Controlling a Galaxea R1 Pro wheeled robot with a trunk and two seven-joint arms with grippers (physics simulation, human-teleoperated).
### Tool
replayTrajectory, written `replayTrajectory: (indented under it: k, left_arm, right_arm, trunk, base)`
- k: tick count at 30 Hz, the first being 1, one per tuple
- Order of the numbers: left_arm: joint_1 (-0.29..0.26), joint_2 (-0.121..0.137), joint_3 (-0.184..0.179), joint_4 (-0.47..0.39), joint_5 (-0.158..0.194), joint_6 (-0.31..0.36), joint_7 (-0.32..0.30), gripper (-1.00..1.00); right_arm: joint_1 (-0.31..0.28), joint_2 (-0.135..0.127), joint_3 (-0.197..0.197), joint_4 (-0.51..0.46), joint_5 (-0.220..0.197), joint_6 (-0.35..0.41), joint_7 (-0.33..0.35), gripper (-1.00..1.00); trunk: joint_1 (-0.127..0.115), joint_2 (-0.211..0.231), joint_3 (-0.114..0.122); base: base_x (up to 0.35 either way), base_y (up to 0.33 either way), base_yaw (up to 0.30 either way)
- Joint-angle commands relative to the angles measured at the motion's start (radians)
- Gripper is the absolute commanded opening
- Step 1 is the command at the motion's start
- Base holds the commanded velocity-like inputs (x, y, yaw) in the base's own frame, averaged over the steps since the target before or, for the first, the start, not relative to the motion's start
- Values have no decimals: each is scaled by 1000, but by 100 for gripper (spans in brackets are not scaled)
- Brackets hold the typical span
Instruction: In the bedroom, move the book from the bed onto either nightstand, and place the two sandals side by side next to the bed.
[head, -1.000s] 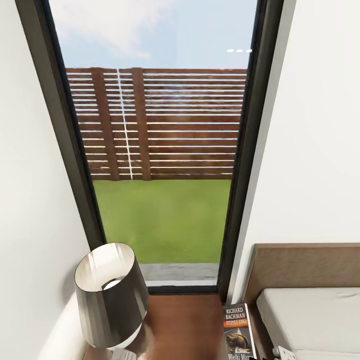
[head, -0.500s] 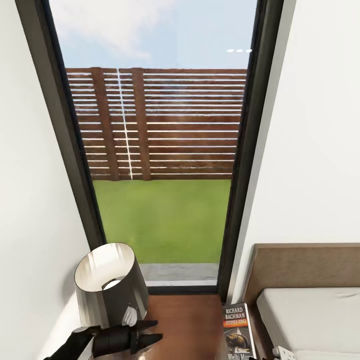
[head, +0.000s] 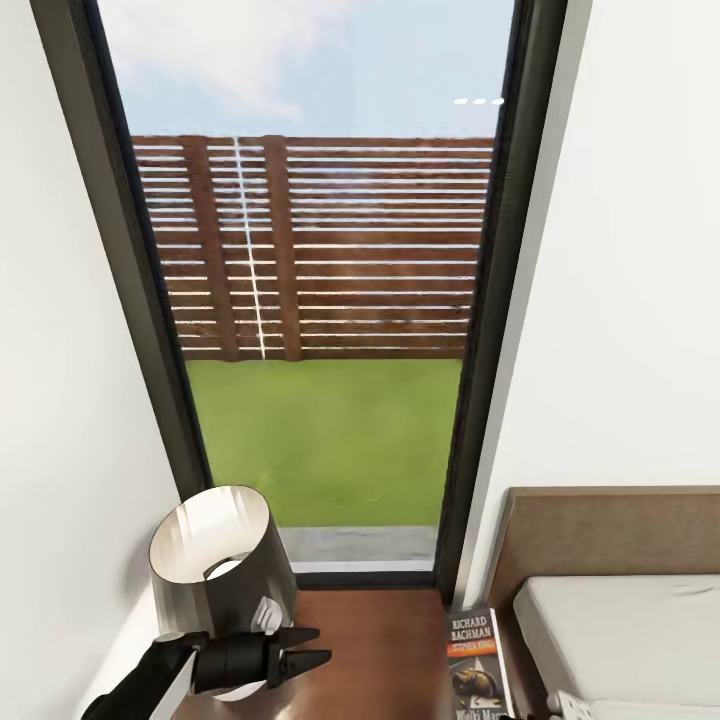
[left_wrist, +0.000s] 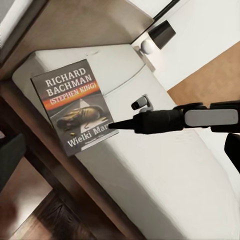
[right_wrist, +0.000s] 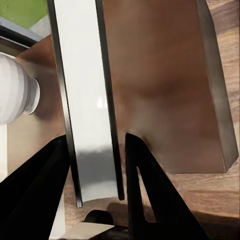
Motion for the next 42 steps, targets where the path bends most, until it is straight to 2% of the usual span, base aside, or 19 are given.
replayTrajectory:
  k: [1, 4, 5, 6, 7, 12, 16, 17, 19, 21, 24, 25, 27, 28, 30, 31, 35, 38, 42]
  left_arm:
    - [-1, 1, -6, 0, 10, 11, 1, 100]
    - [-1, 1, -6, 0, 10, 11, 2, 100]
    - [-1, 1, -6, 0, 10, 11, 2, 100]
    - [-1, 1, -6, 0, 10, 11, 2, 100]
    - [-1, 1, -6, 1, 10, 11, 3, 100]
    - [-1, 0, -6, 1, 13, 11, 3, 100]
    - [-1, -3, -6, 2, 14, 11, 4, 100]
    - [-1, -4, -6, 2, 14, 11, 4, 100]
    - [-1, -5, -6, 2, 14, 11, 4, 100]
    - [0, -5, -6, 2, 14, 11, 4, 100]
    - [0, -6, -6, 3, 14, 11, 4, 100]
    - [0, -10, -6, 7, 14, 11, 4, 100]
    - [1, -13, -6, 10, 14, 11, 5, 100]
    - [1, -14, -6, 11, 14, 11, 5, 100]
    - [1, -17, -6, 13, 14, 11, 9, 100]
    - [1, -17, -6, 13, 14, 11, 16, 100]
    - [1, -18, -6, 14, 16, 11, 64, 100]
    - [1, -18, -6, 14, 16, 11, 77, 100]
    - [1, -18, -6, 14, 17, 12, 82, 100]
  right_arm:
    - [-1, 0, -10, -1, -3, 31, 4, -100]
    - [-1, 9, -12, -17, -4, 203, 3, -100]
    - [-2, 21, -12, -38, -4, 259, 3, -100]
    - [-2, 44, -12, -68, -4, 307, 2, -100]
    - [-2, 83, -12, -123, -4, 358, -2, -100]
    - [-5, 152, -12, -228, -5, 410, -10, -100]
    - [-8, 174, -13, -243, -8, 416, -12, -100]
    - [-9, 194, -13, -245, -8, 417, -12, -100]
    - [-9, 211, -14, -247, -8, 419, -12, -100]
    - [-10, 219, -15, -248, -9, 430, -12, -100]
    - [-10, 223, -15, -251, -26, 519, -8, -100]
    - [-10, 223, -15, -253, -54, 571, -6, -100]
    - [-10, 223, -15, -260, -91, 605, -5, -100]
    - [-10, 223, -15, -262, -103, 612, -5, -100]
    - [-10, 222, -15, -269, -161, 633, -5, -100]
    - [-10, 222, -15, -270, -171, 636, -5, -100]
    - [-10, 222, -15, -272, -186, 639, -5, -100]
    - [-10, 222, -15, -273, -188, 639, -5, -100]
    - [-10, 222, -15, -273, -189, 635, -6, -100]
  trunk:
    - [0, -1, -1]
    - [0, -1, -1]
    - [0, -1, -1]
    - [0, -1, -1]
    - [0, -1, -1]
    - [0, -1, -1]
    - [0, -1, -1]
    - [0, -1, -1]
    - [0, -1, -1]
    - [0, -1, -1]
    - [0, -1, -1]
    - [0, -1, -1]
    - [0, -1, -1]
    - [0, -1, -1]
    - [0, -1, -1]
    - [0, -1, -1]
    - [0, -1, -1]
    - [0, -1, -1]
    - [15, -29, -14]
  base:
    - [0, 0, 0]
    - [0, 0, 0]
    - [0, 0, 0]
    - [0, 0, 0]
    - [0, 0, 0]
    - [0, 0, 0]
    - [0, 0, 0]
    - [0, 0, 0]
    - [0, 0, 0]
    - [0, 0, 0]
    - [0, 0, 0]
    - [0, 0, 0]
    - [0, 0, 0]
    - [0, 0, 0]
    - [0, 0, 0]
    - [0, 0, 0]
    - [0, 0, 0]
    - [0, 0, 0]
    - [0, 0, 0]
